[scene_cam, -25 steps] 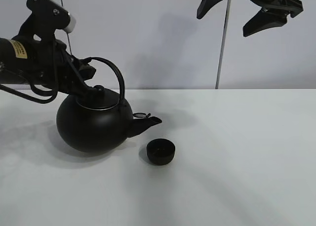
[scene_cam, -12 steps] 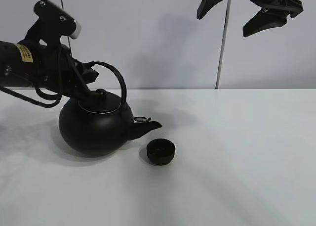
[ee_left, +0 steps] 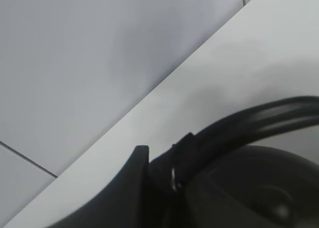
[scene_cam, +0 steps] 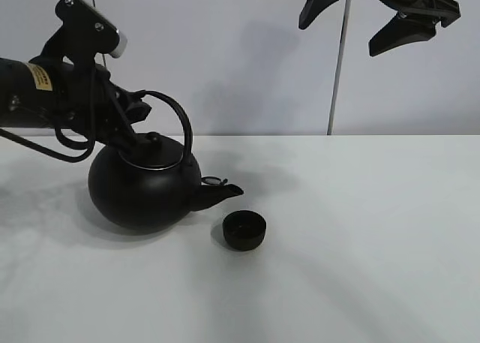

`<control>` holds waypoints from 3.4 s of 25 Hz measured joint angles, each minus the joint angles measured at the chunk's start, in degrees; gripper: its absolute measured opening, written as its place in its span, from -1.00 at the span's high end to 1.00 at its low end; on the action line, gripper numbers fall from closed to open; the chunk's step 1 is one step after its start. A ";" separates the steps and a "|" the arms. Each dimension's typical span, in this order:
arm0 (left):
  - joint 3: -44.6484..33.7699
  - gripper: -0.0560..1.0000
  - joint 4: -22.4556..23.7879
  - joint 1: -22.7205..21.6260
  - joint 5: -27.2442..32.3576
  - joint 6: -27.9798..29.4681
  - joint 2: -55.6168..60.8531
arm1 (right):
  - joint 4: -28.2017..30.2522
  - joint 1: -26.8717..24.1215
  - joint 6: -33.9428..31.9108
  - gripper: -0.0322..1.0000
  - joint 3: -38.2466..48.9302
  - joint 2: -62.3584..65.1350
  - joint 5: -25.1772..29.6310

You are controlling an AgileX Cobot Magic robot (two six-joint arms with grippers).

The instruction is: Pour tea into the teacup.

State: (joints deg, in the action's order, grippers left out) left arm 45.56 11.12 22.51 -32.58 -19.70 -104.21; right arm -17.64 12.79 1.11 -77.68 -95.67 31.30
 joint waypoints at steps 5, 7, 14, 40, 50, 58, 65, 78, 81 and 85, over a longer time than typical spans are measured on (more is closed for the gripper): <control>1.33 0.70 0.67 0.00 0.05 0.00 0.00 | 0.00 0.00 0.00 -0.37 0.00 0.00 0.00; 1.38 0.70 1.03 0.22 0.05 -0.06 0.00 | 0.00 0.00 0.00 -0.37 0.00 0.00 0.00; 1.38 0.70 1.51 1.22 0.58 -1.73 0.00 | 0.00 0.00 0.00 -0.37 0.00 0.00 0.00; 1.38 0.70 1.35 2.29 1.81 -7.18 0.00 | 0.00 0.00 0.00 -0.37 0.00 0.00 -0.06; 1.38 0.70 1.30 2.29 1.81 -7.28 0.00 | 0.00 0.00 0.00 -0.37 0.00 0.00 -0.06; 1.38 0.70 -0.56 2.29 1.81 -3.24 0.00 | 0.00 0.00 0.00 -0.37 0.00 0.00 -0.06; 1.20 0.70 -6.24 2.29 1.92 -0.14 1.34 | 0.00 0.00 0.00 -0.37 0.00 0.00 -0.06; -9.23 0.70 -21.51 2.29 -7.65 2.11 5.03 | 0.00 0.00 0.00 -0.37 0.00 0.00 -0.18; -11.76 0.70 -22.17 2.29 -10.26 2.25 5.03 | 0.00 0.00 0.00 -0.37 0.00 0.00 -0.23; -14.21 0.70 -23.90 2.29 -14.13 3.44 5.03 | 0.00 0.00 0.00 -0.37 0.00 0.00 -0.38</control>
State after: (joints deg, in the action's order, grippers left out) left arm 31.35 -12.78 24.81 -46.71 -16.26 -99.18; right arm -17.64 12.79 1.11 -77.68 -95.67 30.92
